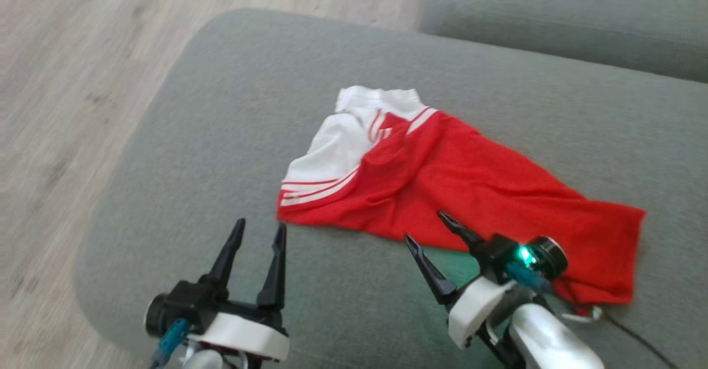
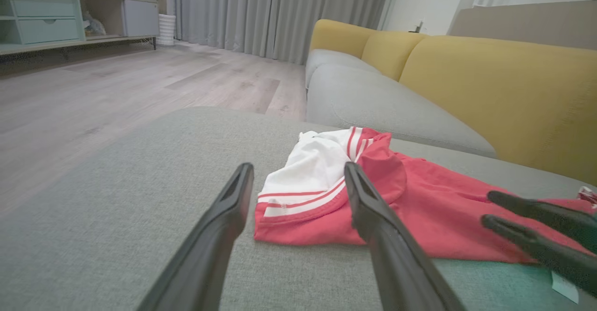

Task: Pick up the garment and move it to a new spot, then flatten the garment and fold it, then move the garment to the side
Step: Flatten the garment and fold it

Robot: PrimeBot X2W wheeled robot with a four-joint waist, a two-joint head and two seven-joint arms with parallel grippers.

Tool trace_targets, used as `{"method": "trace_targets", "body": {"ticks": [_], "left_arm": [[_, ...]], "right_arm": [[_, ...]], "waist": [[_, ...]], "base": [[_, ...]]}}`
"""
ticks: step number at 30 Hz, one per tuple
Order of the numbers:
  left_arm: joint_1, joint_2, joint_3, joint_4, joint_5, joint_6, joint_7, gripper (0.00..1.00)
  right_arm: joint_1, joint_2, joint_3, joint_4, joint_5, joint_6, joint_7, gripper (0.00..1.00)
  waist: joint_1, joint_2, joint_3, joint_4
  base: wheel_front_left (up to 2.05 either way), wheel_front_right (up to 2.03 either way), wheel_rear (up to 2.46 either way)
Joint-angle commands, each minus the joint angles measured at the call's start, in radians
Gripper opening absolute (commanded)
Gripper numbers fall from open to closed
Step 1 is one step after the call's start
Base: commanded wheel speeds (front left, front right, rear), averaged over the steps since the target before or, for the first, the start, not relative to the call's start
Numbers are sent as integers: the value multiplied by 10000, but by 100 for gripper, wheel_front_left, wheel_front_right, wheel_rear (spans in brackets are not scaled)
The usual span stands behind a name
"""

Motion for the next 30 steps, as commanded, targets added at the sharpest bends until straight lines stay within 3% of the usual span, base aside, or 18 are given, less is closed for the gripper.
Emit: {"method": "trace_targets", "body": {"ticks": [1, 8, 17, 18, 19, 20, 25, 30], "left_arm": [[-469, -109, 450, -185, 120, -119, -81, 100], [-682, -535, 717, 133, 339, -524, -81, 100], [-848, -748, 910, 260, 472, -766, -82, 100], [-851, -757, 921, 274, 477, -780, -82, 100], [-851, -763, 925, 303, 476, -796, -82, 100], [-852, -768, 921, 336, 476, -814, -82, 100], [-804, -780, 989, 463, 515, -873, -82, 100], [-689, -782, 1111, 521, 630, -900, -82, 100]], "right_arm": [[-576, -127, 481, 107, -1, -9, 159, 100], [-1828, -537, 1738, 1989, 177, -9, 670, 100], [-2883, -463, 1929, 3736, -36, -9, 331, 100], [-2902, -361, 1943, 3946, 84, -9, 384, 68], [-2927, -271, 1971, 4140, 241, -9, 430, 11], [-2993, -220, 2023, 4281, 328, -9, 398, 0], [-3333, 15, 2286, 4497, 625, -9, -326, 0], [-3451, 165, 2550, 3945, 1018, -9, -749, 0]], "waist": [[-1, 0, 343, 447], [-1, 0, 816, 1258], [-1, 0, 1209, 1700], [-1, 0, 1217, 1706], [-1, 0, 1220, 1700], [-1, 0, 1215, 1683], [-1, 0, 938, 1419], [-1, 0, 502, 1119]], "base": [[0, 0, 0], [0, 0, 0], [0, 0, 0], [0, 0, 0], [0, 0, 0], [0, 0, 0], [0, 0, 0], [0, 0, 0]]}}
